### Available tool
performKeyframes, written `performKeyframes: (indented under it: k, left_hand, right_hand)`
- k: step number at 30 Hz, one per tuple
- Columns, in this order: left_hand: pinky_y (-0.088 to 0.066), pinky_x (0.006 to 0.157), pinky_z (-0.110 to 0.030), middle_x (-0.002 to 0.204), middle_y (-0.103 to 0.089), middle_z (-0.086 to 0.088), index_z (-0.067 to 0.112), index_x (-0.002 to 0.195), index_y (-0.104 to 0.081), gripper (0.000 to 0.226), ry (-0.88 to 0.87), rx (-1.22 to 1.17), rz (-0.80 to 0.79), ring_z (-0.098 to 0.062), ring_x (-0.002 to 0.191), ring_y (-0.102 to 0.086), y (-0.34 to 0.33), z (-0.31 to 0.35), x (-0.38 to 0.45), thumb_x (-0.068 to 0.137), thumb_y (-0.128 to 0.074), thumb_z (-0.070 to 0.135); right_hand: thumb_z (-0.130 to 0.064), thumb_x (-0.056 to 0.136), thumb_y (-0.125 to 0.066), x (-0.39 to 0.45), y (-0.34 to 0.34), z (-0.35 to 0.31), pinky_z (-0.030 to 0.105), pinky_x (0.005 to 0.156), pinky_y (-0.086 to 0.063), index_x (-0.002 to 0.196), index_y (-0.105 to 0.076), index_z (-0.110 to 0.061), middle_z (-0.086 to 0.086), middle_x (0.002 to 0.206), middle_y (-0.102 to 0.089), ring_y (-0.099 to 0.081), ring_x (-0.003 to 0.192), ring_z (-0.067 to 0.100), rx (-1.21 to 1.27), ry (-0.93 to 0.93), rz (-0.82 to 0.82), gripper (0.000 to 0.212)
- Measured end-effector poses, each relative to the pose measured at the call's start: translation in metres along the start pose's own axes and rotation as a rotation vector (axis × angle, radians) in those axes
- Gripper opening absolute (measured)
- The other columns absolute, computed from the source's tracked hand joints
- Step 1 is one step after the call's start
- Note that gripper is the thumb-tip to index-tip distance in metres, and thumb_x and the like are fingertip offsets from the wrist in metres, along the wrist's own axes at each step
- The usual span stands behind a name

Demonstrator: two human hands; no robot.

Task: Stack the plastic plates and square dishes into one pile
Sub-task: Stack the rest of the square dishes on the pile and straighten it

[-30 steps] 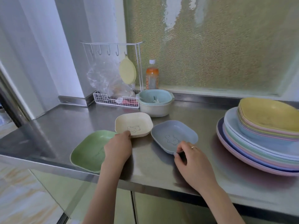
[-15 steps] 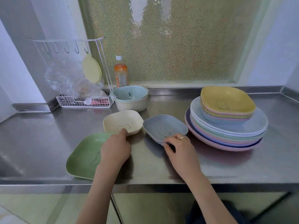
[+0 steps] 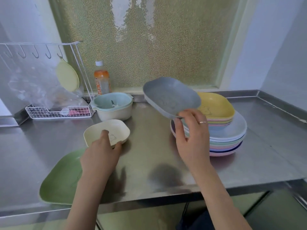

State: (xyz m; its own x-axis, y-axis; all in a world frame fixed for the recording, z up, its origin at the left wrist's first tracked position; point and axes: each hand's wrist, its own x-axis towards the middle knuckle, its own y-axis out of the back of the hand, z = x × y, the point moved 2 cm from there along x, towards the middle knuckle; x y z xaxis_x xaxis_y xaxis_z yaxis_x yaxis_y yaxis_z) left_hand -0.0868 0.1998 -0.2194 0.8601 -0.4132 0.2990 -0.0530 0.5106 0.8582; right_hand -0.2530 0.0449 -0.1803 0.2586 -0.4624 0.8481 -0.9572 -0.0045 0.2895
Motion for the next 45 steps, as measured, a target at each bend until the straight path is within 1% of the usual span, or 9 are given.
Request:
performKeyframes:
  k: [5, 10, 16, 20, 24, 29, 32, 38, 45]
  left_hand:
    - [-0.042, 0.071, -0.037, 0.112, -0.062, -0.018, 0.015, 0.122, -0.049, 0.039, 0.003, 0.027, -0.071, -0.039, 0.099, -0.059, -0.011, 0.006, 0.001, 0.089, -0.051, 0.037]
    - [-0.045, 0.073, -0.036, 0.107, -0.065, -0.016, 0.015, 0.108, -0.062, 0.027, 0.018, 0.002, -0.056, -0.037, 0.095, -0.060, -0.013, 0.006, 0.002, 0.088, -0.054, 0.030]
    - [-0.047, 0.075, -0.036, 0.107, -0.064, -0.016, 0.018, 0.107, -0.062, 0.024, 0.023, 0.005, -0.092, -0.036, 0.094, -0.060, -0.013, 0.009, 0.003, 0.088, -0.053, 0.030]
    - [-0.047, 0.076, -0.036, 0.109, -0.064, -0.015, 0.021, 0.111, -0.061, 0.026, 0.028, 0.025, -0.102, -0.036, 0.096, -0.061, -0.013, 0.007, 0.003, 0.087, -0.055, 0.027]
    - [-0.047, 0.074, -0.035, 0.108, -0.065, -0.014, 0.021, 0.112, -0.060, 0.028, 0.030, 0.047, -0.112, -0.035, 0.094, -0.061, -0.014, 0.007, 0.003, 0.085, -0.058, 0.024]
    - [-0.048, 0.075, -0.037, 0.107, -0.065, -0.015, 0.021, 0.111, -0.062, 0.028, 0.054, 0.034, -0.102, -0.036, 0.094, -0.062, -0.015, 0.003, 0.007, 0.083, -0.060, 0.019]
    - [-0.048, 0.075, -0.038, 0.104, -0.067, -0.017, 0.020, 0.106, -0.065, 0.024, 0.063, 0.031, -0.084, -0.038, 0.093, -0.061, -0.017, 0.002, 0.010, 0.083, -0.060, 0.017]
    - [-0.036, 0.068, -0.033, 0.096, -0.067, -0.015, 0.017, 0.090, -0.067, 0.021, -0.069, 0.074, 0.027, -0.037, 0.089, -0.059, -0.017, 0.008, 0.014, 0.080, -0.056, 0.003]
    - [-0.039, 0.075, -0.042, 0.095, -0.067, -0.017, 0.008, 0.091, -0.064, 0.010, -0.152, 0.116, 0.118, -0.038, 0.092, -0.057, -0.016, 0.013, 0.013, 0.088, -0.055, 0.009]
  right_hand:
    - [-0.023, 0.085, -0.063, 0.028, 0.029, 0.045, 0.023, 0.078, -0.034, 0.096, -0.051, -0.005, 0.012, 0.106, -0.048, -0.049, 0.095, 0.031, -0.057, -0.158, -0.008, 0.024]
    - [-0.027, 0.079, -0.071, 0.037, 0.049, 0.084, 0.019, 0.070, -0.027, 0.085, -0.050, -0.010, 0.001, 0.098, -0.042, -0.048, 0.088, 0.026, -0.184, -0.202, -0.118, 0.028]
    - [-0.021, 0.088, -0.060, 0.036, 0.058, 0.102, 0.037, 0.099, -0.030, 0.092, -0.063, -0.012, 0.013, 0.121, -0.053, -0.038, 0.116, 0.038, -0.343, -0.174, -0.215, 0.010]
    - [-0.015, 0.086, -0.059, 0.032, 0.061, 0.108, 0.029, 0.101, -0.022, 0.095, -0.062, -0.016, 0.009, 0.131, -0.050, -0.037, 0.124, 0.036, -0.343, -0.211, -0.200, 0.010]
    - [-0.027, 0.084, -0.060, 0.029, 0.061, 0.100, 0.036, 0.104, -0.026, 0.102, -0.065, -0.031, 0.000, 0.131, -0.050, -0.034, 0.125, 0.026, -0.240, -0.239, -0.176, 0.019]
    - [-0.003, 0.085, -0.059, 0.040, 0.062, 0.098, 0.046, 0.096, -0.039, 0.093, -0.072, -0.021, 0.005, 0.114, -0.064, -0.051, 0.110, 0.033, -0.286, -0.180, -0.133, 0.024]
    - [0.001, 0.080, -0.058, 0.039, 0.067, 0.098, 0.055, 0.097, -0.036, 0.089, -0.070, -0.021, 0.004, 0.110, -0.064, -0.054, 0.110, 0.030, -0.398, -0.213, -0.111, 0.027]
    - [-0.020, 0.085, -0.055, 0.034, 0.060, 0.096, 0.056, 0.109, -0.012, 0.096, -0.065, -0.030, -0.011, 0.113, -0.060, -0.045, 0.115, 0.010, -0.405, -0.269, -0.188, 0.018]
    - [-0.027, 0.096, -0.044, 0.032, 0.053, 0.091, 0.059, 0.109, -0.015, 0.091, -0.061, -0.026, -0.006, 0.084, -0.064, -0.048, 0.109, 0.026, -0.418, -0.224, -0.289, 0.018]
